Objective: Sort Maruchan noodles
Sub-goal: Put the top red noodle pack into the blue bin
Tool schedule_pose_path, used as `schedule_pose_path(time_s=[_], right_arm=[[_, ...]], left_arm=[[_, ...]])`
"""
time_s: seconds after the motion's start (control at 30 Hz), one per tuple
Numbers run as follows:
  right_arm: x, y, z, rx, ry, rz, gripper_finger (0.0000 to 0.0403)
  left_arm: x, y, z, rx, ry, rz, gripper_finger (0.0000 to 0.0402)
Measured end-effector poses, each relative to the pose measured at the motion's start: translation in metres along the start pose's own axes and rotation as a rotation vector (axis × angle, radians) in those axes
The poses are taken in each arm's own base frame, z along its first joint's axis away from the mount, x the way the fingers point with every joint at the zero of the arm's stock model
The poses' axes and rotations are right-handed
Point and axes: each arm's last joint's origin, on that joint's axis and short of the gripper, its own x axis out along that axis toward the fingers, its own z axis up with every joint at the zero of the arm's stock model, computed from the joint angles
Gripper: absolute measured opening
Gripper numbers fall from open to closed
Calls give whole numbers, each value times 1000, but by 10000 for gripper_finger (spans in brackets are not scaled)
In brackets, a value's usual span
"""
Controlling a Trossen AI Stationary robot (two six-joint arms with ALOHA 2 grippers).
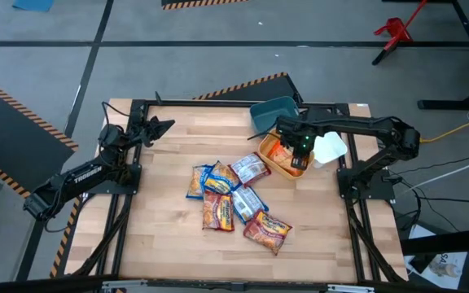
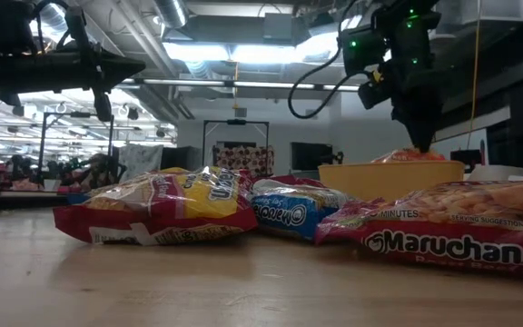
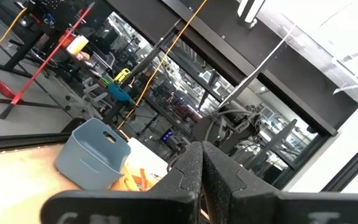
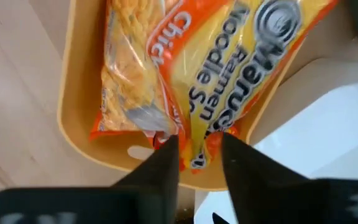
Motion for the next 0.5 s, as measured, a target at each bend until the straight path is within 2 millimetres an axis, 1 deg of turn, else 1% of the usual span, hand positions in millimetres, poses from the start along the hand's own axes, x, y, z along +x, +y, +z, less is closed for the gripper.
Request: schedule_pose_path(time_s=[0.07,0.17,0.23,0.3,0.33,0.4,0.5], right_arm=[[-10,1,5,-1,-40,17,141],[-34,2,14,-3,-138,32,182],[-54,3,21,-9,-222,27,201],[-72,9,28,-38,-319,17,212],[-79,14,32,-69,-367,2,216],[-87,30,37,-188,-439,-20,221],[-87,59,45,-373,-515,-51,231]], left_arm=[[0,0,0,0,0,0,1],[0,0,0,0,0,0,1],[0,0,0,0,0,0,1],[0,0,0,0,0,0,1],[0,0,0,0,0,0,1],[0,0,0,0,0,0,1],[0,0,0,-1,0,0,1]])
